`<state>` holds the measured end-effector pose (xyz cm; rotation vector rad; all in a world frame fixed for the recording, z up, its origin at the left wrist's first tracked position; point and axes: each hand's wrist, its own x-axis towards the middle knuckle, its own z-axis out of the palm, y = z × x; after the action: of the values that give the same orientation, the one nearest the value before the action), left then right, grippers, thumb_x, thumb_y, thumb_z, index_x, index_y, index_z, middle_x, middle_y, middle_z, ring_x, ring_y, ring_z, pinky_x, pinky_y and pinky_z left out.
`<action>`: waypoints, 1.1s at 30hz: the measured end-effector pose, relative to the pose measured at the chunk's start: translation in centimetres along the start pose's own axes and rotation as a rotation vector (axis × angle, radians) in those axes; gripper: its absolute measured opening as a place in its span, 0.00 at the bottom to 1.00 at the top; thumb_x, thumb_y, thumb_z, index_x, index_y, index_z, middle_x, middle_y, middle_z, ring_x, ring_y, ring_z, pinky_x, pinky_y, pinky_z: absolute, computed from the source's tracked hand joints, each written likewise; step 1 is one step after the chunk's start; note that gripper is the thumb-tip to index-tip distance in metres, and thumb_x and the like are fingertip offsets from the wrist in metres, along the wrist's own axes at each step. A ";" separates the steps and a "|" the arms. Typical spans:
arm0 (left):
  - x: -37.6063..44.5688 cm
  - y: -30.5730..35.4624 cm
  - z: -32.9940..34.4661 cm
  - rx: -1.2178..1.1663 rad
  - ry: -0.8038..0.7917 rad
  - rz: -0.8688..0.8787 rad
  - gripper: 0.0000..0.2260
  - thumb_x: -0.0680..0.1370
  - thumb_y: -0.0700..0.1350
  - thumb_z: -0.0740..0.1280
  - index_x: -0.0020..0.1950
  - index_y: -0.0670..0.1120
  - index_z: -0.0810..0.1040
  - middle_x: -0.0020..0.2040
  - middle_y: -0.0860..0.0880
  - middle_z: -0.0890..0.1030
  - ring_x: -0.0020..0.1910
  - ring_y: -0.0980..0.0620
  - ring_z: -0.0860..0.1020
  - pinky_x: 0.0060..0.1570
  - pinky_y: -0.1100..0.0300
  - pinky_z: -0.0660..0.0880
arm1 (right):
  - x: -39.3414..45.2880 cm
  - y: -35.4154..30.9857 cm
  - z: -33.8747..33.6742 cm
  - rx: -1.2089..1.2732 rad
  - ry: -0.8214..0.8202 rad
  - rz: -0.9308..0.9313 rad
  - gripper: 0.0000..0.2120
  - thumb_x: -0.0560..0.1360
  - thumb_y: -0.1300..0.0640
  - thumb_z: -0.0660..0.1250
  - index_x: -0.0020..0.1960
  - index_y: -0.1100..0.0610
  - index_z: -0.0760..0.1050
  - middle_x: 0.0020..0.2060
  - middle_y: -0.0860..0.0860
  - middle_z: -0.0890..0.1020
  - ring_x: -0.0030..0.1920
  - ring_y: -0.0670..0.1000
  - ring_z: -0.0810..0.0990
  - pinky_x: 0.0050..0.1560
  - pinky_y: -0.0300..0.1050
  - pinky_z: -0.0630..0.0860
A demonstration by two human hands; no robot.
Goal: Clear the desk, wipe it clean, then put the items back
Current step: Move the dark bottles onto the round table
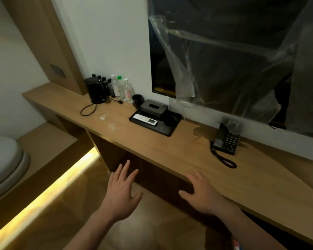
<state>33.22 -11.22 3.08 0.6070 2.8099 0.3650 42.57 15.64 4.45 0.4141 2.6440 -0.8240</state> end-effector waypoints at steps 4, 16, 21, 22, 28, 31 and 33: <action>1.5 -3.6 -3.0 -0.004 0.032 -0.036 0.35 0.80 0.65 0.62 0.83 0.62 0.51 0.82 0.56 0.33 0.80 0.50 0.32 0.80 0.44 0.38 | 2.9 -4.5 -0.9 0.006 -0.036 -0.043 0.37 0.80 0.39 0.65 0.83 0.39 0.50 0.82 0.40 0.41 0.83 0.50 0.44 0.81 0.55 0.55; 11.6 -14.3 -9.6 0.003 0.077 -0.207 0.34 0.79 0.67 0.61 0.82 0.64 0.51 0.83 0.57 0.34 0.82 0.51 0.35 0.80 0.45 0.40 | 20.0 -13.9 -1.8 0.043 -0.122 -0.167 0.39 0.78 0.38 0.67 0.82 0.35 0.50 0.80 0.33 0.37 0.82 0.49 0.40 0.80 0.61 0.53; 17.2 -17.8 -11.9 -0.007 0.076 -0.276 0.35 0.79 0.68 0.62 0.82 0.64 0.52 0.83 0.57 0.36 0.82 0.51 0.37 0.80 0.46 0.41 | 27.6 -16.6 -2.9 0.048 -0.168 -0.190 0.39 0.78 0.38 0.67 0.82 0.36 0.49 0.80 0.34 0.37 0.82 0.49 0.39 0.81 0.59 0.50; 18.4 -18.3 -12.5 -0.012 0.080 -0.290 0.35 0.79 0.68 0.62 0.82 0.64 0.52 0.83 0.58 0.36 0.82 0.51 0.37 0.80 0.46 0.41 | 29.1 -17.3 -3.5 0.041 -0.174 -0.203 0.39 0.78 0.38 0.67 0.82 0.36 0.49 0.80 0.35 0.37 0.82 0.48 0.39 0.81 0.58 0.50; 23.0 -21.5 -14.5 -0.029 0.066 -0.382 0.34 0.79 0.67 0.63 0.81 0.63 0.54 0.83 0.57 0.36 0.83 0.51 0.39 0.80 0.46 0.43 | 36.7 -21.6 -4.6 0.010 -0.195 -0.245 0.38 0.78 0.38 0.66 0.82 0.36 0.50 0.80 0.35 0.39 0.82 0.48 0.42 0.80 0.58 0.51; 24.5 -23.9 -15.2 -0.053 0.068 -0.410 0.34 0.79 0.67 0.63 0.81 0.63 0.54 0.83 0.57 0.37 0.83 0.51 0.40 0.81 0.46 0.43 | 39.6 -23.7 -4.4 0.011 -0.208 -0.277 0.38 0.78 0.37 0.66 0.82 0.36 0.51 0.81 0.35 0.40 0.82 0.48 0.43 0.81 0.57 0.51; 25.8 -25.5 -15.9 -0.073 0.072 -0.412 0.33 0.79 0.65 0.63 0.81 0.63 0.56 0.84 0.56 0.39 0.83 0.50 0.40 0.81 0.46 0.44 | 41.3 -25.1 -4.5 0.009 -0.205 -0.276 0.38 0.78 0.38 0.66 0.82 0.36 0.52 0.81 0.35 0.41 0.82 0.48 0.44 0.81 0.56 0.52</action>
<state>-3.51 -25.64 5.88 -0.0076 2.8765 0.4088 -4.90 5.59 3.75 -0.0355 2.5370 -0.9061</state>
